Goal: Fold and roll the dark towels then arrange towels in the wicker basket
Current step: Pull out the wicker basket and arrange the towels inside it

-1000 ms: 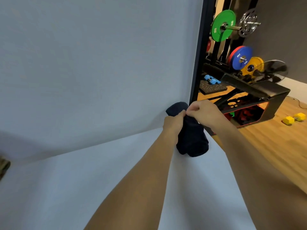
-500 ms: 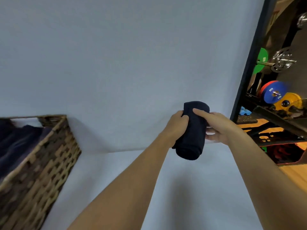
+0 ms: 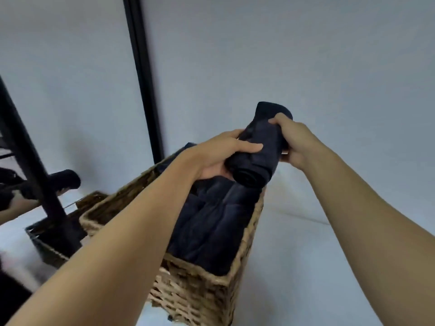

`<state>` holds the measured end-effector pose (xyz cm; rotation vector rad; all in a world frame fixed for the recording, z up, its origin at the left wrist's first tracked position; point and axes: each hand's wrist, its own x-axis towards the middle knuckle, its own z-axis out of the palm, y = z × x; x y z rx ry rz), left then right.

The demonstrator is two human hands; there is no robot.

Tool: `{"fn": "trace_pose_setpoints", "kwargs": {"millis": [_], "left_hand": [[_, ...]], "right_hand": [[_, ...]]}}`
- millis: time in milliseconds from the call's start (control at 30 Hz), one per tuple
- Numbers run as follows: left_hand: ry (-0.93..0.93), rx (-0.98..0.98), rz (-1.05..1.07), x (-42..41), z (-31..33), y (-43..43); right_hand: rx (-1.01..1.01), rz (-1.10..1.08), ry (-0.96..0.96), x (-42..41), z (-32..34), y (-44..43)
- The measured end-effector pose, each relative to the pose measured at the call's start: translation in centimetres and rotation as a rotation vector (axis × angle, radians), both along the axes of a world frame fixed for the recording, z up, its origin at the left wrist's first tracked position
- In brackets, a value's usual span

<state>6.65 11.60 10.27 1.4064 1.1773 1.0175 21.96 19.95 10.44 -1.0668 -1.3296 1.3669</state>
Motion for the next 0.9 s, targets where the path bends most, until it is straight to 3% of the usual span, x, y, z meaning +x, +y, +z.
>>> {"fn": "trace_pose_setpoints", "kwargs": {"millis": [133, 333, 433, 500, 567, 667, 700, 767, 833, 900], "left_hand": [[-0.053, 0.065, 0.282, -5.9, -2.0, 0.4], [0.287, 0.134, 0.388, -9.7, -5.5, 2.3], [0.6, 0.095, 0.336, -10.7, -7.2, 4.0], [0.765, 0.1, 0.327, -10.9, -7.4, 4.5], [0.69, 0.133, 0.324, -11.3, -7.5, 5.0], [0.385, 0.053, 0.264, -11.2, -8.2, 4.8], [0.451, 0.045, 0.27, -11.2, -8.3, 4.8], [0.905, 0.152, 0.365, -10.9, -7.8, 4.5], [1.298, 0.479, 0.487, -9.6, -6.8, 3.5], [1.447, 0.674, 0.373, -7.9, -6.4, 2.5]], "right_hand": [[-0.094, 0.082, -0.005, -6.9, -1.3, 0.9], [-0.108, 0.139, -0.242, -12.5, -4.5, 3.7], [0.018, 0.131, -0.511, -13.3, -6.5, 5.7], [0.243, 0.081, -0.786, -13.2, -7.1, 6.8], [0.446, -0.009, -0.922, -13.0, -7.0, 7.5], [0.659, -0.042, -0.979, -13.1, -6.5, 7.9], [0.728, -0.024, -1.019, -13.4, -6.5, 7.8], [0.82, 0.022, -1.108, -14.2, -6.7, 7.8], [0.848, 0.052, -1.221, -14.9, -6.7, 8.1], [0.817, 0.091, -1.311, -15.2, -6.5, 8.5]]}}
